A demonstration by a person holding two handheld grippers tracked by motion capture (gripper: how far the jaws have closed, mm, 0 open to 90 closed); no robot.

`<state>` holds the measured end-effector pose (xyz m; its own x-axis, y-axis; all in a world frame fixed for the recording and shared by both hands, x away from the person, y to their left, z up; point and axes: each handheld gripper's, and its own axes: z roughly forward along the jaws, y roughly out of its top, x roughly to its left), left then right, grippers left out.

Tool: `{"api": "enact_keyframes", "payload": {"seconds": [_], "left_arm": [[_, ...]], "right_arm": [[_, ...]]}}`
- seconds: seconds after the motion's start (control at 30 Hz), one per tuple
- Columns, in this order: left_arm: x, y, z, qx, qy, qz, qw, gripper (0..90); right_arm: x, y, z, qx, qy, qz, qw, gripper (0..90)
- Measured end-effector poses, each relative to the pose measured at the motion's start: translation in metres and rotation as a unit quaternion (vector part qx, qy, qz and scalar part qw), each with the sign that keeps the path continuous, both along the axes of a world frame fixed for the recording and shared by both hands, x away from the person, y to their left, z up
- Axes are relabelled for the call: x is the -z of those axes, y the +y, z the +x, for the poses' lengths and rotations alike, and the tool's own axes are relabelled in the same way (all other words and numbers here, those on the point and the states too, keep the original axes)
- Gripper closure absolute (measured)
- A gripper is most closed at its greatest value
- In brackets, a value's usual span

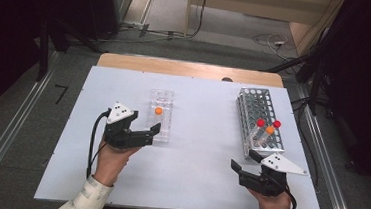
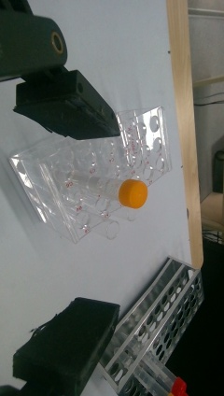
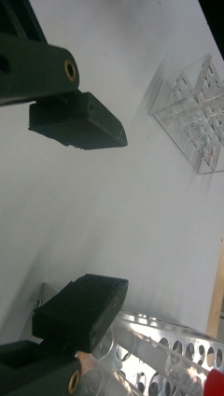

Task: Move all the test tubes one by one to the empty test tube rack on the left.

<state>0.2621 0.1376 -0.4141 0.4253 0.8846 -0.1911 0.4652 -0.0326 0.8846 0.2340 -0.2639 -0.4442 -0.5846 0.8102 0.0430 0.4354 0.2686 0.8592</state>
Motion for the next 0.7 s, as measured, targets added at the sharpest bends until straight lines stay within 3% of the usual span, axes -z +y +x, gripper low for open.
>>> {"api": "enact_keyframes", "payload": {"seconds": [0.33,0.7], "left_arm": [[0.0,-0.001,-0.001,0.002,-0.001,0.001,1.0,13.4],[0.0,-0.002,-0.001,0.001,-0.004,0.001,1.0,13.4]], "right_arm": [[-0.002,-0.015,-0.001,0.017,-0.006,-0.002,0.9998,24.8],[-0.002,-0.037,0.008,0.064,-0.007,0.0,0.9979,26.2]]}}
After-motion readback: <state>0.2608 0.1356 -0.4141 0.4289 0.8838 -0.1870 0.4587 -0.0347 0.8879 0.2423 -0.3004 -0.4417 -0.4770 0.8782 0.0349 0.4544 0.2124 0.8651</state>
